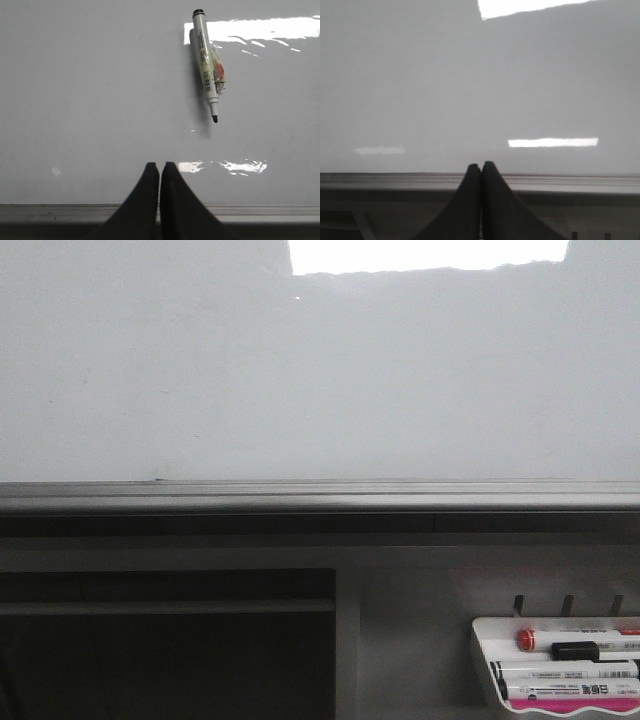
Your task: Write number 2 on whiteboard
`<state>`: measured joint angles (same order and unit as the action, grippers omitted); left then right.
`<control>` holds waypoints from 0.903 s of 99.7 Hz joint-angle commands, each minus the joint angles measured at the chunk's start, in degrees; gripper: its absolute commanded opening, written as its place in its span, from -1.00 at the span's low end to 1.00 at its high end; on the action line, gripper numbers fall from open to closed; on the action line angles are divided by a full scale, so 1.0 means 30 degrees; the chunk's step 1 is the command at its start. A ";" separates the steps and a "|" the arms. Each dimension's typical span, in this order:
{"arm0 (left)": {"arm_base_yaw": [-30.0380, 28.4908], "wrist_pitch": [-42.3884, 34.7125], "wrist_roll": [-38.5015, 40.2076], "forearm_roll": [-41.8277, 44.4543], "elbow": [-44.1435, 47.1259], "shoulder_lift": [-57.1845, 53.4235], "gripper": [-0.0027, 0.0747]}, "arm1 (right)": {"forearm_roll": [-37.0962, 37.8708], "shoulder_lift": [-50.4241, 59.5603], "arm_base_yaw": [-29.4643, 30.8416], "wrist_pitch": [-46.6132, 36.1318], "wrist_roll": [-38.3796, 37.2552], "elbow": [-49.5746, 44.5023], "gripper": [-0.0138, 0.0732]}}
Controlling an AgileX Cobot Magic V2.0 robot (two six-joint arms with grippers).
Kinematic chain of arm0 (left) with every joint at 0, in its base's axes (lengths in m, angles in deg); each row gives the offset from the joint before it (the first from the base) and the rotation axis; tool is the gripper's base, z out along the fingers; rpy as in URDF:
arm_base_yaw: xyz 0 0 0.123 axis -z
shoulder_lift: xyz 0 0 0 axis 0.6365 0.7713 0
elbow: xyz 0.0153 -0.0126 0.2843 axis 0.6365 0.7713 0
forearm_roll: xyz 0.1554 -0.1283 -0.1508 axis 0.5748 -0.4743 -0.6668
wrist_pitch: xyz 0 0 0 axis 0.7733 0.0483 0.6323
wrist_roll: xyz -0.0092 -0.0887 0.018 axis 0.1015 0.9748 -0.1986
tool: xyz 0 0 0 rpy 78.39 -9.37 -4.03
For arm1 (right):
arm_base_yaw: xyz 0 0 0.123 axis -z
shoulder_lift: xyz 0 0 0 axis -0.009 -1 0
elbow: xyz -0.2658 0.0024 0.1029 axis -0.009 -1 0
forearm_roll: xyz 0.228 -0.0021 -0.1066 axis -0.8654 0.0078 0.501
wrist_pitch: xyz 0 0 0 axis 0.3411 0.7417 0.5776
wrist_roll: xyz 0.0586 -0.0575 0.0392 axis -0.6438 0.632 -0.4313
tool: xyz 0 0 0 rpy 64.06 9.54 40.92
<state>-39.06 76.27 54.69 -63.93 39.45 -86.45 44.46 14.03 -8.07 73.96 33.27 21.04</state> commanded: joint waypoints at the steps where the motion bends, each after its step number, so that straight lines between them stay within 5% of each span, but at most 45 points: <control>1: 0.0170 -0.1415 0.0020 -0.0165 0.0205 -0.0493 -0.98 | 0.0141 0.0193 0.0123 -0.1400 0.0252 -0.0483 -0.84; 90: 0.0170 -0.1703 0.0020 -0.0207 0.0205 -0.0493 -0.98 | 0.0141 0.0193 0.0123 -0.1713 0.0252 -0.0483 -0.84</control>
<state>-39.06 76.17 54.69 -64.02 39.45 -86.45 44.46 14.03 -8.07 73.96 33.27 21.04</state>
